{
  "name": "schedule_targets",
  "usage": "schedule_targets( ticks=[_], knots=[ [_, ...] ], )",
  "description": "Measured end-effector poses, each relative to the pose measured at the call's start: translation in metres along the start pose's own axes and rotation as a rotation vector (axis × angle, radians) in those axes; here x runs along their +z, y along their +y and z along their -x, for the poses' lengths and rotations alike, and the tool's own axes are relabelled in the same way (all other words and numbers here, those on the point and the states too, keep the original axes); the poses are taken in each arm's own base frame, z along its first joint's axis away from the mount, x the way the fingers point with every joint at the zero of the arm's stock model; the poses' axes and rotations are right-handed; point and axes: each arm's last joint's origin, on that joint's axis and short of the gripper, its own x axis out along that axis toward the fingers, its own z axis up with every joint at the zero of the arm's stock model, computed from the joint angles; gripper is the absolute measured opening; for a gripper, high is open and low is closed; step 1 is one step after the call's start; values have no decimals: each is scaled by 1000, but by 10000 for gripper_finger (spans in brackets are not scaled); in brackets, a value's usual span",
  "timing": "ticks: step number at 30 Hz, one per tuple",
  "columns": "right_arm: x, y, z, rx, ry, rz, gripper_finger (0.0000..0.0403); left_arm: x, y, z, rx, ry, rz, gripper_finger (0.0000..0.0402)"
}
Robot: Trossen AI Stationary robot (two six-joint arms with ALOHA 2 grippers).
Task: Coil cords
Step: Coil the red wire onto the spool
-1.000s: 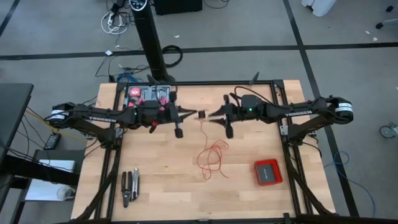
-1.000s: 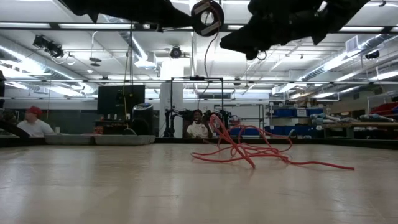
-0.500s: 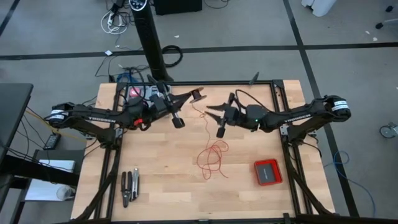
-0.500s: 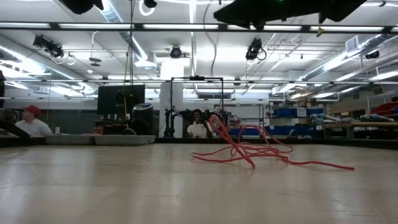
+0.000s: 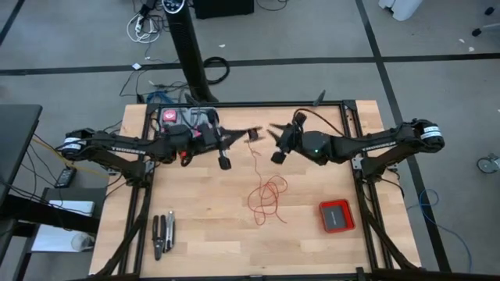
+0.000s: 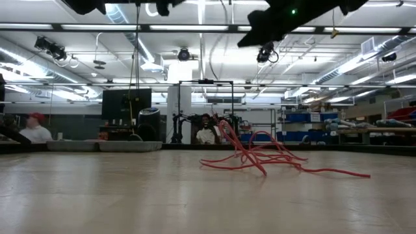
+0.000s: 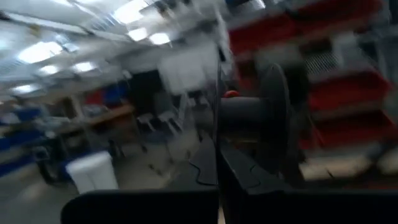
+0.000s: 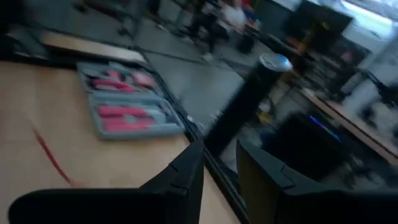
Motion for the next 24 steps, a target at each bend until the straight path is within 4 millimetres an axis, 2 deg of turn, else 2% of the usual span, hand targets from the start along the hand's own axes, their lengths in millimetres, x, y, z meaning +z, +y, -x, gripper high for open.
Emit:
schedule_targets(
  ticks=[5,10,15,24],
  knots=[
    [9,5,10,251,-111,30,85,-24,-5,3,-50,247,23,0],
    [0,5,11,375,-49,59,74,-40,-8,9,-84,423,34,0],
    [-2,4,7,433,-49,6,74,-44,-10,11,-148,458,-4,0],
    [7,2,6,458,-139,-55,110,-41,-13,10,-205,416,-177,0]
  ],
)
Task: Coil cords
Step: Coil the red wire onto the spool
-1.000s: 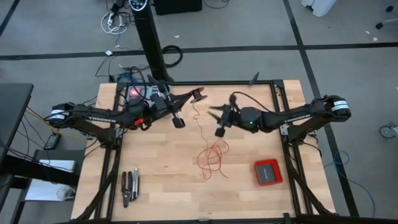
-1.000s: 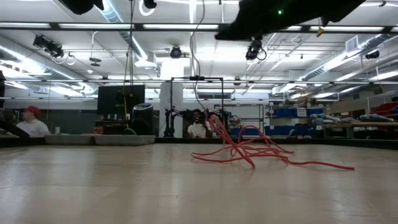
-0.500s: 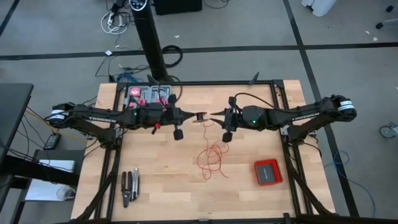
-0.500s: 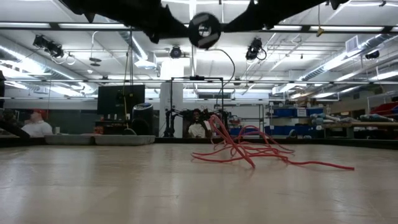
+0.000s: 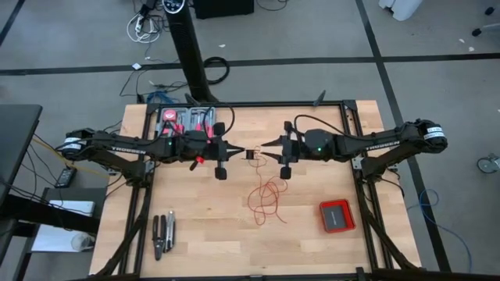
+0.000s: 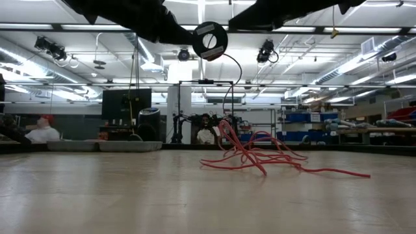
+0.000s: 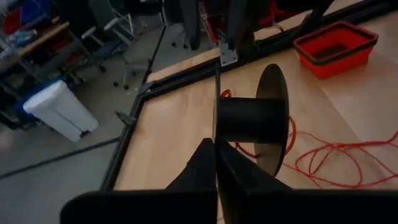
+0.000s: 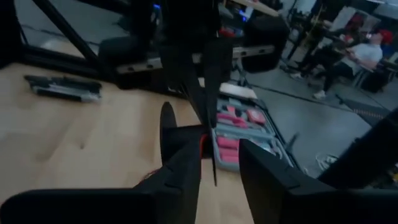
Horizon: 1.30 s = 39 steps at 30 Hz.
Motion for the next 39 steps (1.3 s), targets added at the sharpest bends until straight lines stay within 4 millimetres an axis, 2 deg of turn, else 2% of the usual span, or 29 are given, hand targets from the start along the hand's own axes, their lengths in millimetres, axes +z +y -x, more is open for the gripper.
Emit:
schedule_targets(
  ticks=[7,13,23,39],
  knots=[
    [0,3,-7,57,-53,23,114,7,-1,1,17,-61,-127,0],
    [-2,5,-14,42,-73,70,114,10,-1,1,-1,-104,-145,0],
    [2,11,-17,63,-134,101,113,11,-2,1,-13,-119,-369,0],
    [-1,14,-19,75,-109,133,105,12,-2,1,-5,-130,-372,0]
  ],
)
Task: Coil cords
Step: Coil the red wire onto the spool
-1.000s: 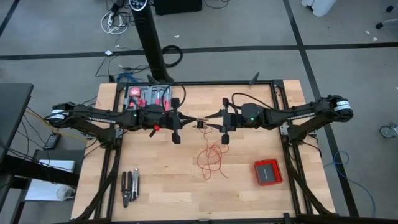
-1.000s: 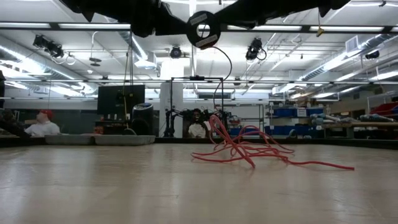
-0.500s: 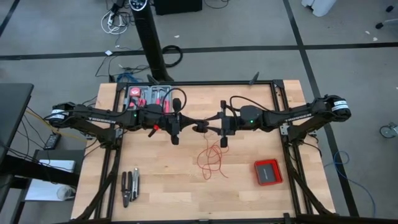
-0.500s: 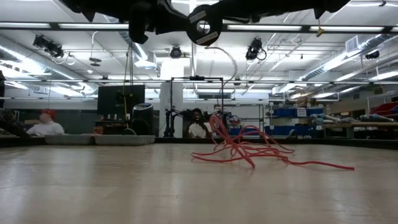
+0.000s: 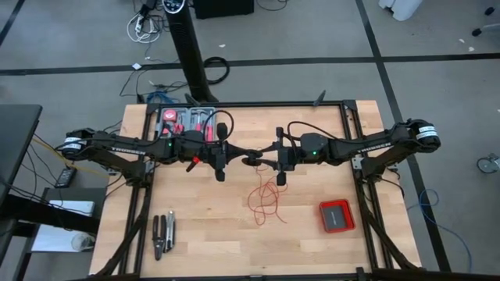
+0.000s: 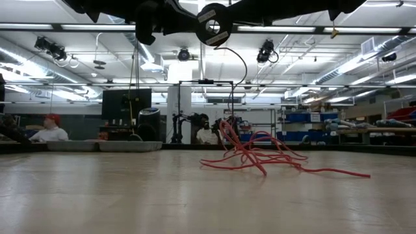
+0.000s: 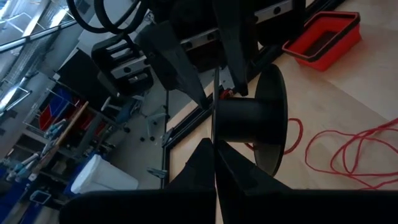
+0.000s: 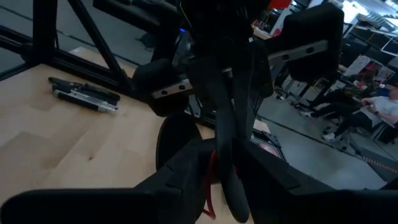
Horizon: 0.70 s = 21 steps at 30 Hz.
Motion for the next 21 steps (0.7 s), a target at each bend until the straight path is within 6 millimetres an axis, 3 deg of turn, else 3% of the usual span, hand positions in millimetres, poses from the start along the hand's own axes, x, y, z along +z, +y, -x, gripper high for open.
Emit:
schedule_targets(
  ticks=[11,17,21],
  knots=[
    [1,-1,0,-14,-13,-1,71,0,0,0,1,2,26,0],
    [0,-4,0,-47,0,-2,10,-1,0,0,23,19,106,1],
    [0,-5,0,-75,9,-11,5,-1,2,0,77,45,128,25]
  ],
)
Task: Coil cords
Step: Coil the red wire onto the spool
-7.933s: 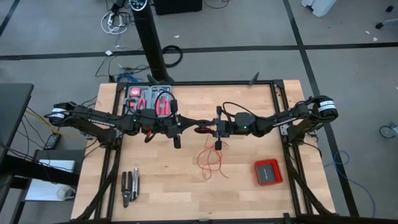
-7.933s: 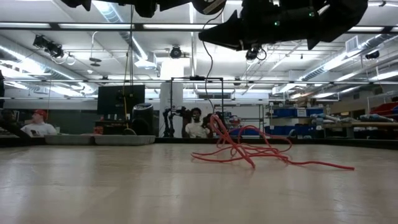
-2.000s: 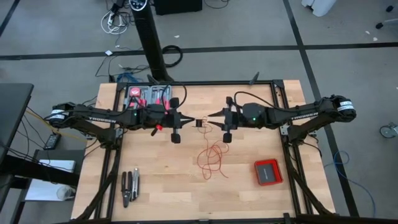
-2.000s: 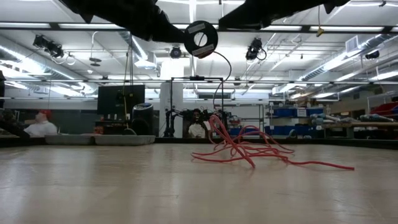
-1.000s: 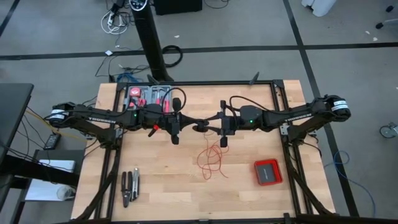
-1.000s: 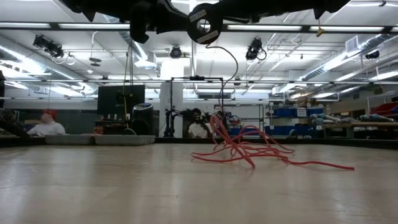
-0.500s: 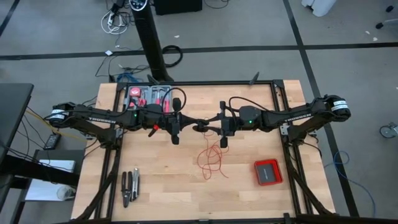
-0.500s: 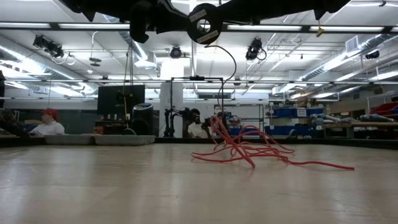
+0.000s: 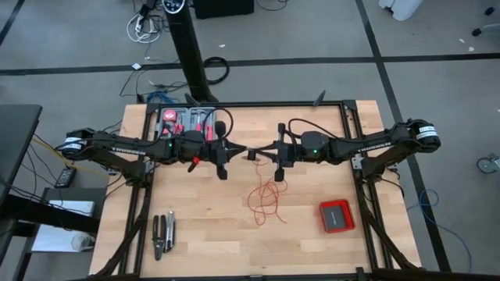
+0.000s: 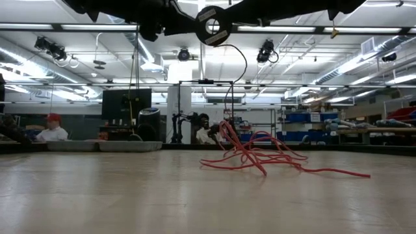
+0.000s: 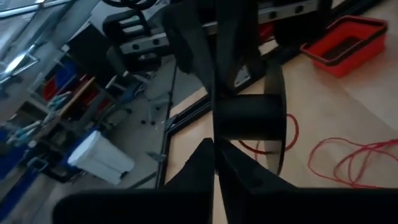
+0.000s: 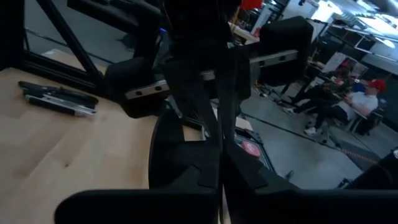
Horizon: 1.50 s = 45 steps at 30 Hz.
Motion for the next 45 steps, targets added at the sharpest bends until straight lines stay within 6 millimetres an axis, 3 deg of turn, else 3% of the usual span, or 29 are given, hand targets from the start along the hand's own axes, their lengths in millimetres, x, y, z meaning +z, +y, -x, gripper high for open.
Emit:
schedule_targets(
  ticks=[5,10,14,20,24,30,45],
  knots=[
    [-2,0,0,-13,20,2,3,3,3,0,47,-18,5,75],
    [-4,-1,0,-49,61,13,2,6,10,6,140,18,-16,101],
    [-5,1,1,-39,72,29,1,13,17,21,171,17,14,104],
    [-7,-5,0,-101,99,46,1,18,9,29,87,1,95,105],
    [-6,-4,1,-169,125,129,1,19,-4,27,-13,-5,98,105],
    [4,3,4,-257,121,214,1,17,-11,21,-10,21,140,105],
    [5,5,4,-203,84,204,1,9,-17,8,75,100,136,105]
  ],
)
